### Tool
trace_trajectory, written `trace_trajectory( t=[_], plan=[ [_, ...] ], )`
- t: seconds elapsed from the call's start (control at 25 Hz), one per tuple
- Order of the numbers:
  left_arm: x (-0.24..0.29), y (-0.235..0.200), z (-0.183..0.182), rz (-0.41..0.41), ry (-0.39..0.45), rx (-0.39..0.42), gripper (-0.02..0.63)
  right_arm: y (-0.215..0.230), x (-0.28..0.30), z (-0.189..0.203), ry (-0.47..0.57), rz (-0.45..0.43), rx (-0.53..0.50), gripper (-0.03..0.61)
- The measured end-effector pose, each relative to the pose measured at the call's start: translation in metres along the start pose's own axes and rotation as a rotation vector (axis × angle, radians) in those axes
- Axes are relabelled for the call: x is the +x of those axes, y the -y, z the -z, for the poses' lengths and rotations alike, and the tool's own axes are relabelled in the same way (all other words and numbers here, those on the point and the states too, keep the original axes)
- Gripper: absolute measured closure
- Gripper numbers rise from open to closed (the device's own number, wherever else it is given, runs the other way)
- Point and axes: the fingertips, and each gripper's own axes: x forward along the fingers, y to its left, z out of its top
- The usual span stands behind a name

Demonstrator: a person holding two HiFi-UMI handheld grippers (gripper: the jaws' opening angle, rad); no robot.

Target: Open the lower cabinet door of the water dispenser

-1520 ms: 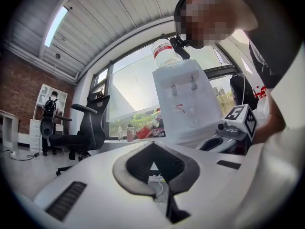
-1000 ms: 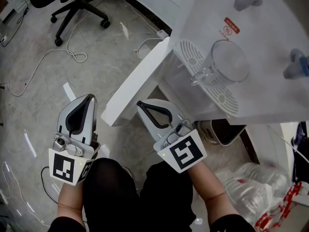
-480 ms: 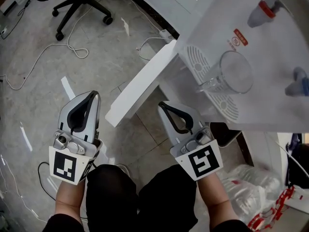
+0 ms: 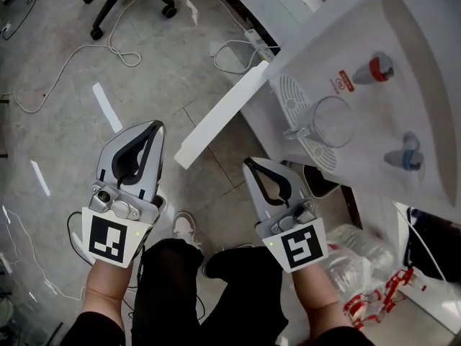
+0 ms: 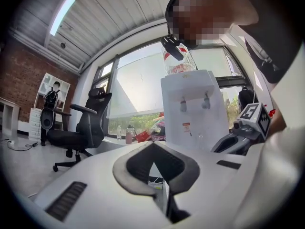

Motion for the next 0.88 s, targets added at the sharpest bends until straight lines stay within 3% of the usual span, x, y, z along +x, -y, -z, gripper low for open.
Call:
trace_trajectory(
  t=[0.52, 0.88],
  plan=[
    [-0.010, 0.040, -0.134, 0.003, -0.083, -0.086, 0.607, 0.015, -0.080, -0.131, -0.050, 0.150, 0.092, 0.574],
    [-0.011, 0.075, -0.228, 0.054, -0.109, -0.138, 0.607, 0.018, -0.129, -0.232, -0.010, 0.178, 0.152, 0.574]
  ],
)
